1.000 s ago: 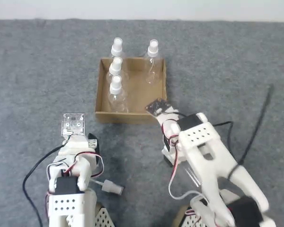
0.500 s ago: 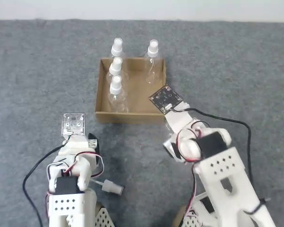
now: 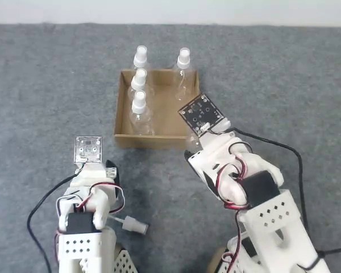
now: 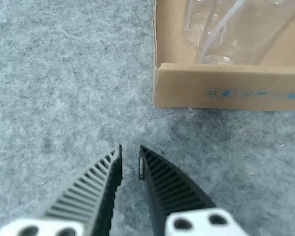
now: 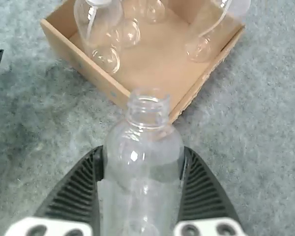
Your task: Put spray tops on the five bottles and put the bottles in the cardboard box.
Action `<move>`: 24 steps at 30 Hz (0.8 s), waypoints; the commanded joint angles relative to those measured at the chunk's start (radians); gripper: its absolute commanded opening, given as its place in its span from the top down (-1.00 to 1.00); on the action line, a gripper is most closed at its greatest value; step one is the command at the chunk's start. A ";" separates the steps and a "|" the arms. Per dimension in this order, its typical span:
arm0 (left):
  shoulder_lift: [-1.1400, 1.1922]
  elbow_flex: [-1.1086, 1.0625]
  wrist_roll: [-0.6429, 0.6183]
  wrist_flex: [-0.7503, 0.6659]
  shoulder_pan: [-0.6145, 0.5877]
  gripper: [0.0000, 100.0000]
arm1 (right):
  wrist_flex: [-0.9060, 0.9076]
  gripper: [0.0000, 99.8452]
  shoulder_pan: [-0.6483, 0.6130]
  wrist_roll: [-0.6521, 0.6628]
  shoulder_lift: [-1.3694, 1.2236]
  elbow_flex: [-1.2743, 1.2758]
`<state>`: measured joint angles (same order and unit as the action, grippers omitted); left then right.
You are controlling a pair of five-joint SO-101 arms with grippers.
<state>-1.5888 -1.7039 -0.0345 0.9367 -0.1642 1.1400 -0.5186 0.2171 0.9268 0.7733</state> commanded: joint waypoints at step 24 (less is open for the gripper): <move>-0.015 0.012 -0.008 0.002 -0.006 0.90 | -0.096 0.99 -0.002 -0.021 0.383 0.241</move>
<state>-1.5888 -1.7039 -0.0345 0.9367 -0.1642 1.0725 -0.5232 0.2033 1.2336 1.0050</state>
